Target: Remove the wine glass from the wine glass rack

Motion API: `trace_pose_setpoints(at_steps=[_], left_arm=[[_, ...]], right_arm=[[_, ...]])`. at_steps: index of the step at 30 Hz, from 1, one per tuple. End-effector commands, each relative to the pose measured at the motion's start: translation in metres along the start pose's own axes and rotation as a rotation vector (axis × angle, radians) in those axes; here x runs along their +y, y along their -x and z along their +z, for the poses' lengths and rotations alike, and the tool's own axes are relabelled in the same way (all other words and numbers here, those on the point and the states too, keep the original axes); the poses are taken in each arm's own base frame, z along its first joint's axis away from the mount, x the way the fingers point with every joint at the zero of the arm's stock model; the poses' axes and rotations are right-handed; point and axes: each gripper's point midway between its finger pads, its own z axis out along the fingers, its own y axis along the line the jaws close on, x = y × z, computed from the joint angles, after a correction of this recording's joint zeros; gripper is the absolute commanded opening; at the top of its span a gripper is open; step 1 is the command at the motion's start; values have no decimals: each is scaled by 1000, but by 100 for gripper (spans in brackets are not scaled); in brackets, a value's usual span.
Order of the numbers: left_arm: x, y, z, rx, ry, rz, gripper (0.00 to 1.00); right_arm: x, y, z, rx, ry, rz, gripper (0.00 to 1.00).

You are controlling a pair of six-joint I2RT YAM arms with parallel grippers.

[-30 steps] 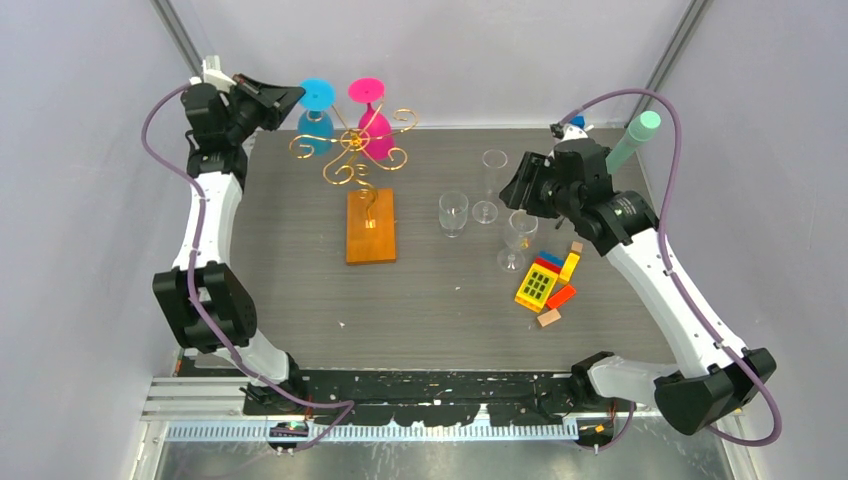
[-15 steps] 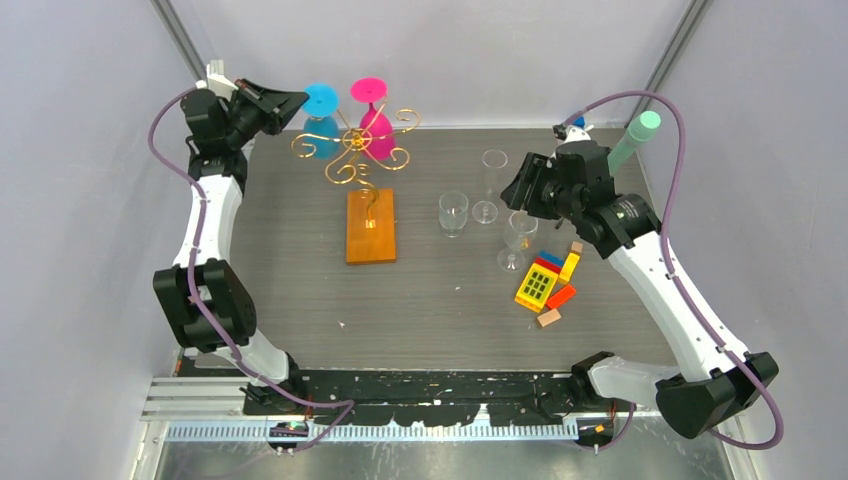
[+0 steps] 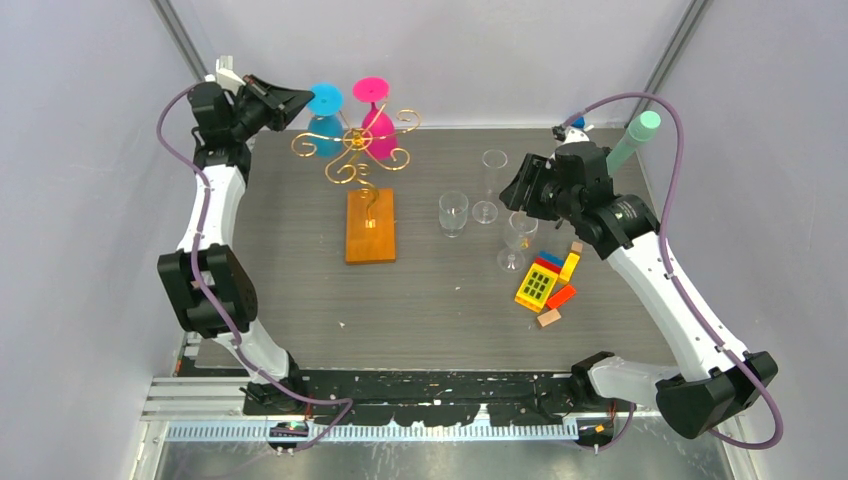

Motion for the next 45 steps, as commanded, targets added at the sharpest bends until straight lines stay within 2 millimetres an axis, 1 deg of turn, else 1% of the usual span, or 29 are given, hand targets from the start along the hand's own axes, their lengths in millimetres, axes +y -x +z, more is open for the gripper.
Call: trace_pose_setpoints(at_steps=[1,5,10,13,16,18,21,24,26,29,33,35,37,39,42,45], left_arm=[[-34,0,3,26,-95,74,0],[-29,3,4,10,-79,65,0],[-38,-4,-2,33,-105,69,0],[-47,-11,-11,51,-113,63,0],[-62,-14,-23,59,-105,94,0],[-66,-15,-30,61,-80,102,0],[-64,-15,-38,56,-39,71,0],[-55,-11,-43,36,7,46,0],[-48,-4,-47,4,44,42,0],[-42,7,-54,-43,82,50,0],[-41,24,-72,-110,136,100,0],[-42,32,-84,-145,172,130,0],[-50,40,-101,-199,212,193,0],[-63,46,-118,-254,257,266,0],[-92,47,-141,-304,275,356,0],[-122,40,-152,-303,230,394,0]], right_arm=[[8,16,-9,-69,38,13,57],[8,15,-9,-65,39,11,57],[8,15,-10,-67,39,10,57],[8,16,-10,-69,40,9,57],[9,16,-10,-68,43,9,57],[10,16,-11,-68,47,10,57],[11,17,-12,-72,51,13,57],[12,17,-14,-75,56,15,57],[12,17,-15,-76,58,18,57],[12,17,-17,-78,63,20,57],[13,17,-19,-81,69,20,57],[18,15,-21,-70,98,19,59],[22,13,-22,-64,127,15,61],[27,13,-23,-64,155,16,63],[34,13,-25,-64,195,19,68],[41,13,-28,-67,234,27,71]])
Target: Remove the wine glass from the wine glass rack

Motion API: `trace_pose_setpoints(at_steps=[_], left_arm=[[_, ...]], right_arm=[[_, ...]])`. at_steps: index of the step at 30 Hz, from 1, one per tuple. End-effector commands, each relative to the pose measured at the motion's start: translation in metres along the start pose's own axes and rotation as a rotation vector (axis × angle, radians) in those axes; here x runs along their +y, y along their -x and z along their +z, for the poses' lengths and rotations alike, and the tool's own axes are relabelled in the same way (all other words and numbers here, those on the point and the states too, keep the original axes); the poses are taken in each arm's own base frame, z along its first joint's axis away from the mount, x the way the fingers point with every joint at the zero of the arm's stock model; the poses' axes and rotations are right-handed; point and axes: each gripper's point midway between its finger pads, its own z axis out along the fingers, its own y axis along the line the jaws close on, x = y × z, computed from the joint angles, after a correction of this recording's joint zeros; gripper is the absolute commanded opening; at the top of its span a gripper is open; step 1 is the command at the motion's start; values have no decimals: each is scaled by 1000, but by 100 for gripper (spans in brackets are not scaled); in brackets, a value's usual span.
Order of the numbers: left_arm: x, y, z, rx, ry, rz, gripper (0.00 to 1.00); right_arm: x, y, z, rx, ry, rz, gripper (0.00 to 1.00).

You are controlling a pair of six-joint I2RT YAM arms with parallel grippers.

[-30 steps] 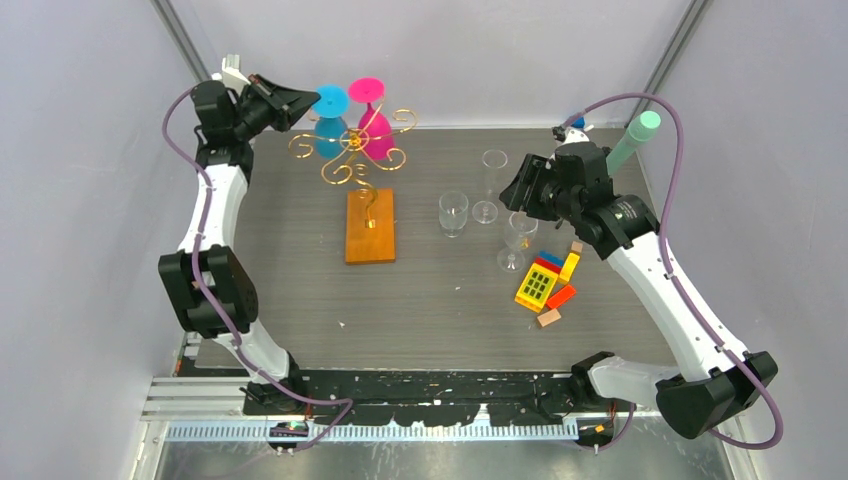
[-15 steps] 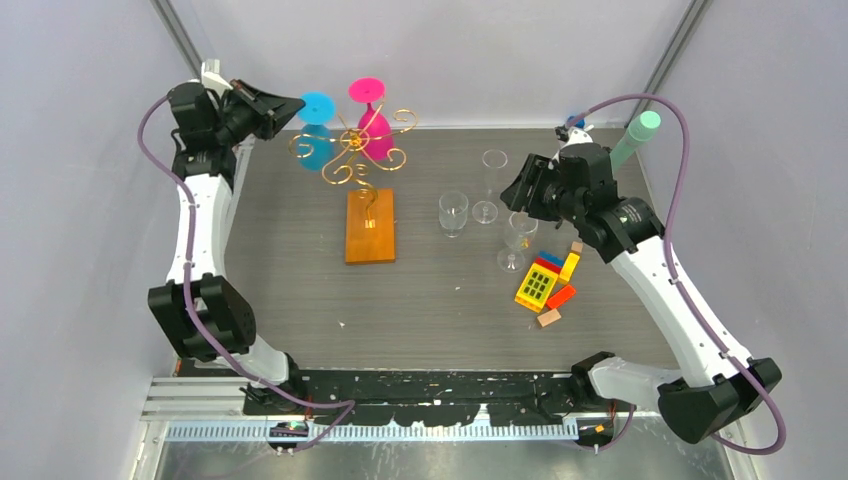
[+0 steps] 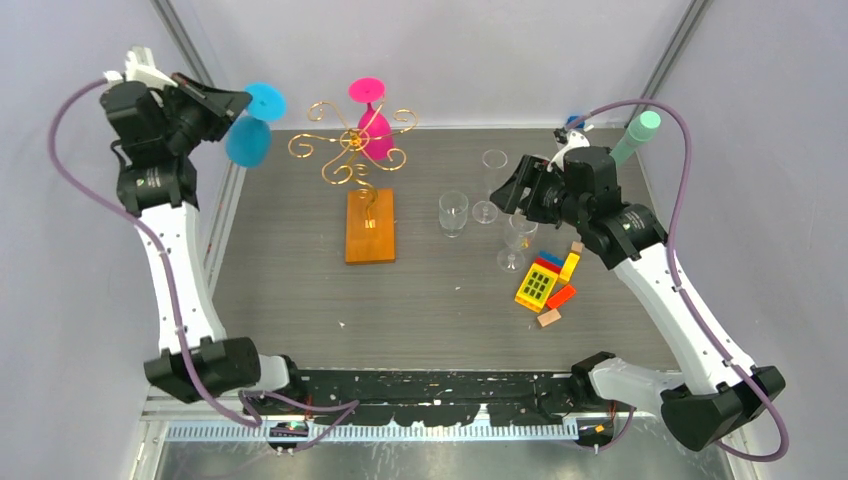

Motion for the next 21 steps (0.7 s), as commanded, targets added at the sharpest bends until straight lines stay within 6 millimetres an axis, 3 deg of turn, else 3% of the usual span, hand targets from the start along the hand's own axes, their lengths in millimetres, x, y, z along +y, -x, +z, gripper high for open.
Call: trace_pose_setpoints(at_steps=[1,6,12,17,21], left_arm=[[-65,24,-55,-101,-98,159,0],[-128,18,-101,-75,-275,196,0],[-199,6,-140,-23,-535,180,0],[-247,-9,-151,45,-805,22,0],[-258,-27,-144,100,-922,-155,0]], right_arm=[[28,17,-12,-67,138,11,72],[48,17,-17,-60,244,40,74],[72,23,-25,-92,379,112,74],[106,47,-40,-184,575,171,74],[131,69,-54,-261,742,240,84]])
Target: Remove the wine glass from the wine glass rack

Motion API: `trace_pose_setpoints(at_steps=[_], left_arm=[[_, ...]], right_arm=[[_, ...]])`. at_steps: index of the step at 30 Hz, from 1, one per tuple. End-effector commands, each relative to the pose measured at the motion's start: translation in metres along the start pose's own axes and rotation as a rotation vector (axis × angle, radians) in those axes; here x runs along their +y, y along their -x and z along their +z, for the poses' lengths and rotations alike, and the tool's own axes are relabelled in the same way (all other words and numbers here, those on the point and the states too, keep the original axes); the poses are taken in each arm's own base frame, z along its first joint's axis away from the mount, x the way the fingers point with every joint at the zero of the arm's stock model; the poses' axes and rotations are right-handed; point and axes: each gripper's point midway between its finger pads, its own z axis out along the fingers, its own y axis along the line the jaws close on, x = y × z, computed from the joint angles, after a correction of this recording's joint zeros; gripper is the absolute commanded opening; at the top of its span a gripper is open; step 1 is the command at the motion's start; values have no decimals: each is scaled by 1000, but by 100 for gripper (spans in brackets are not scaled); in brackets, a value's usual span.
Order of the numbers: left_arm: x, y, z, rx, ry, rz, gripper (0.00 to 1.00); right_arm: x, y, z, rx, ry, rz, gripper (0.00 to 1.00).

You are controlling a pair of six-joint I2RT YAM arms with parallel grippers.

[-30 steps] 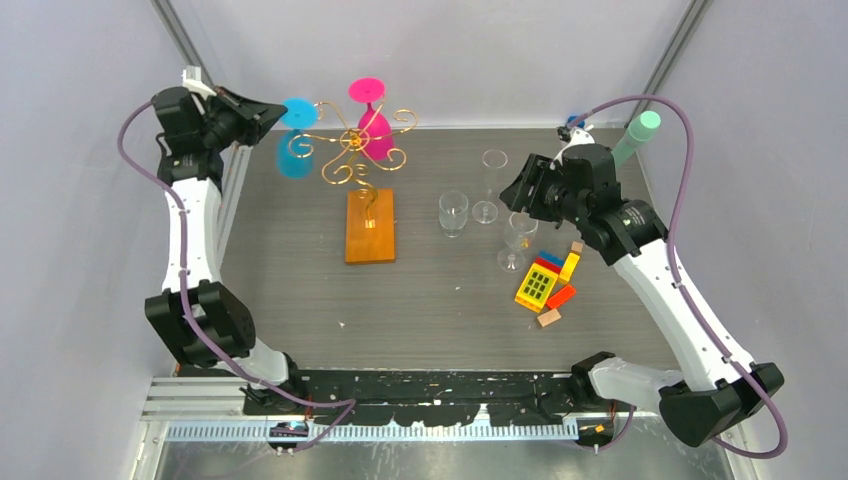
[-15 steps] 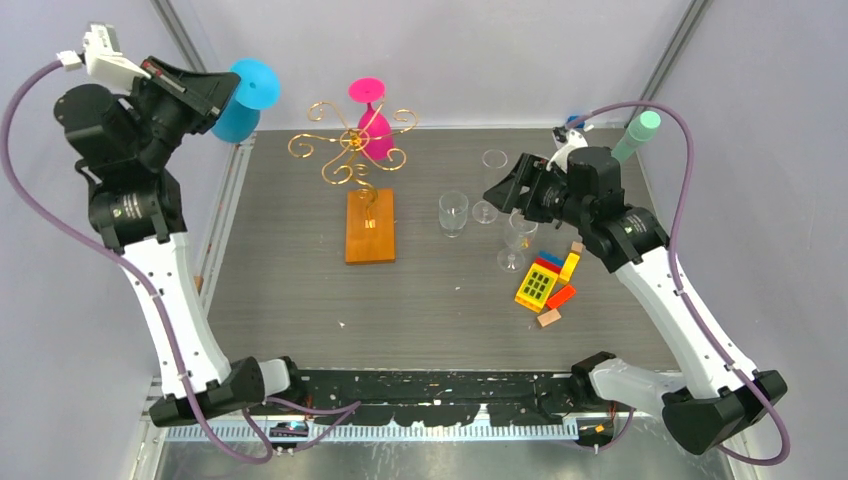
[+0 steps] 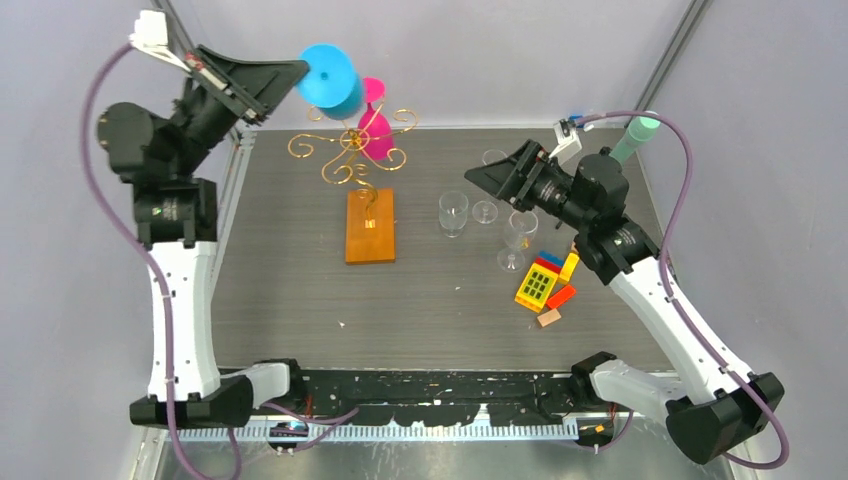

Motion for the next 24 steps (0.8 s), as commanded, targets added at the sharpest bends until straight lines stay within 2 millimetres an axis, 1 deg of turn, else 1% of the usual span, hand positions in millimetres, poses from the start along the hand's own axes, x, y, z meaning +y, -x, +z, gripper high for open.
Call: trace_pose_setpoints(at_steps=[1,2,3,4,5,8,9,10,11,12,13,14,15,16,17,18,20,21,24], left_arm=[[-36,-10,10,-20,-233,-181,0],[-35,-13,11,-27,-242,-218,0],[-34,-15,10,-33,-252,-262,0],[-35,-17,10,-42,-268,-298,0],[-35,-19,9,-46,-281,-344,0],[-40,-23,7,-65,-323,-474,0],[-42,-27,6,-61,-337,-504,0],[-47,-30,4,-57,-349,-529,0],[-49,-33,3,-54,-354,-556,0],[-52,-36,1,-53,-362,-580,0],[-54,-38,0,-53,-366,-610,0],[-55,-39,-2,-56,-374,-642,0],[-56,-40,-4,-58,-381,-662,0],[-55,-41,-4,-60,-383,-678,0],[-55,-43,-4,-63,-383,-688,0],[-53,-45,-4,-62,-379,-699,0],[-50,-52,-1,-52,-371,-730,0],[-49,-56,0,-42,-369,-746,0],[-44,-68,6,-23,-353,-785,0]], right_arm=[[72,37,-7,-143,322,62,86],[82,45,-10,-178,372,59,89],[82,45,-9,-187,382,97,91],[91,51,-12,-217,430,95,94],[91,52,-12,-226,439,131,95],[105,58,-14,-247,527,175,97],[112,58,-17,-242,566,166,97],[113,56,-16,-230,579,182,98],[117,56,-19,-231,609,176,98],[116,53,-19,-225,616,188,98],[120,54,-23,-234,644,180,99],[120,52,-23,-229,651,189,99],[125,53,-27,-236,682,179,99],[127,51,-26,-225,694,188,99],[133,52,-31,-232,732,175,99],[136,50,-31,-215,753,182,99],[144,49,-33,-198,804,186,97],[146,50,-33,-199,833,185,93],[158,51,-40,-164,929,221,85]])
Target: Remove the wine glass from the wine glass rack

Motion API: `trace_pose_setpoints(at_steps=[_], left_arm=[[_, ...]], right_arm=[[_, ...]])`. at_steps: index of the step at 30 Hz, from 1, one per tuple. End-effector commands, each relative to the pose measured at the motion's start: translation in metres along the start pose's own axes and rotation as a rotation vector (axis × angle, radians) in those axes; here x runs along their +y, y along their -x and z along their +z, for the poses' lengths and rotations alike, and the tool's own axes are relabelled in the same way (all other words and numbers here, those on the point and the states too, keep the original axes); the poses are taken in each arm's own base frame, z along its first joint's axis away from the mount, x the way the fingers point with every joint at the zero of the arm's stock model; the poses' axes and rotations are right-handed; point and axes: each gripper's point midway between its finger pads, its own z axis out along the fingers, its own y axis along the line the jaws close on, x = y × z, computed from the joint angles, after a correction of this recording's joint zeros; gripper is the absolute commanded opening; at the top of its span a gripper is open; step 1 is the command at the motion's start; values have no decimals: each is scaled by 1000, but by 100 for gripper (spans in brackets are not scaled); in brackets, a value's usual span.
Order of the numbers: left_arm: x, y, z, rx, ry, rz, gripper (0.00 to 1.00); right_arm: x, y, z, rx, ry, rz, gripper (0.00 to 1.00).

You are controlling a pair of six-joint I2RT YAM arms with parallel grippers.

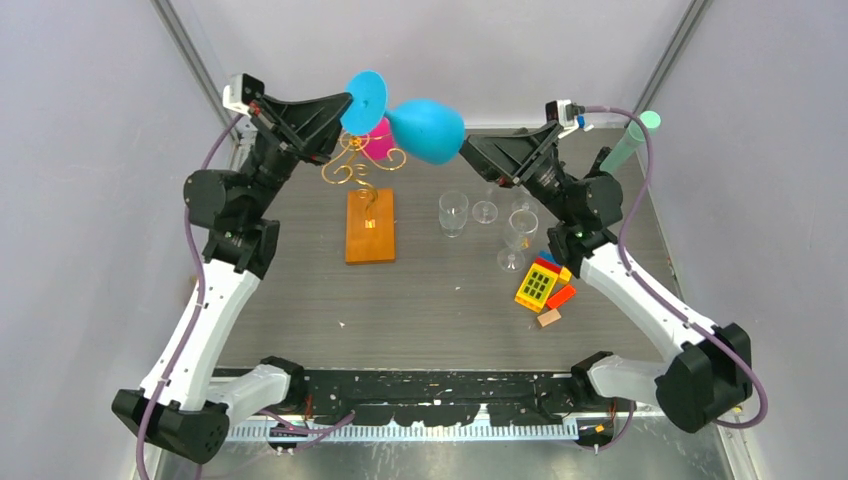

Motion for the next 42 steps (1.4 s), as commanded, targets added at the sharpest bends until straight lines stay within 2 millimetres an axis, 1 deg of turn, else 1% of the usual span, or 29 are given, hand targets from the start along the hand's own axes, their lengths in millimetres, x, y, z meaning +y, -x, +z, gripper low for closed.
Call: trace_pose_setpoints(at_steps=[1,3,6,7,8,10,11,12,15,17,18,19,20,22,24,26,28,31,32,33,34,35,36,37,38,39,40,41,42], left_arm=[[5,-4,3,-14,-31,-63,0],[11,-5,4,-16,-22,-78,0],[15,-4,6,-26,-18,-76,0],[16,-3,6,-31,-16,-73,0],[17,-2,6,-39,-12,-68,0],[26,1,6,-54,25,-52,0],[30,1,6,-58,42,-49,0],[33,2,6,-60,50,-48,1],[37,3,7,-59,59,-48,9],[39,3,8,-54,60,-39,16],[37,2,8,-50,57,-28,19],[37,1,9,-46,53,-10,22],[34,1,9,-46,47,29,28],[32,0,9,-46,60,130,43],[36,-1,6,-38,105,227,58],[43,-2,0,-27,137,367,69],[55,-3,-9,-8,192,468,78],[78,-3,-26,29,302,599,86],[85,-2,-32,39,338,638,87],[92,0,-38,46,373,681,89],[95,1,-43,58,393,730,92],[94,-3,-46,96,390,786,95],[97,-6,-49,141,404,834,97],[92,-9,-48,177,399,873,97],[92,-12,-49,219,409,899,97],[93,-17,-52,271,415,916,97],[92,-23,-53,317,405,938,97],[92,-26,-54,348,397,953,97],[91,-29,-56,368,390,965,97]], right_arm=[[53,-2,3,40,265,24,81],[61,-4,3,72,319,73,75],[73,-6,-1,96,388,89,68],[78,-6,-3,99,410,92,63],[79,-7,-4,101,416,91,60],[84,-8,-7,100,428,83,48],[87,-8,-9,98,434,76,44],[89,-8,-10,98,437,72,36],[96,-8,-11,98,447,55,24],[96,-7,-10,97,443,53,14],[96,-7,-10,96,438,55,5],[95,-6,-9,94,436,53,3],[96,-6,-9,90,436,48,1],[98,-5,-9,82,435,35,0],[98,-4,-8,72,421,11,0],[97,-3,-7,59,384,-30,0],[91,-2,-6,40,313,-93,0],[70,3,-6,6,137,-206,0],[57,7,-10,-13,35,-269,0],[50,6,-18,-8,-52,-285,0],[43,13,-21,-38,-101,-363,0],[39,13,-30,-30,-164,-375,0],[40,17,-33,-38,-191,-437,0],[30,13,-43,-9,-272,-437,0],[28,18,-49,-2,-333,-493,0],[17,15,-60,27,-415,-492,0],[22,23,-62,15,-443,-548,0],[5,18,-76,68,-542,-557,0],[9,24,-80,62,-580,-575,0]])
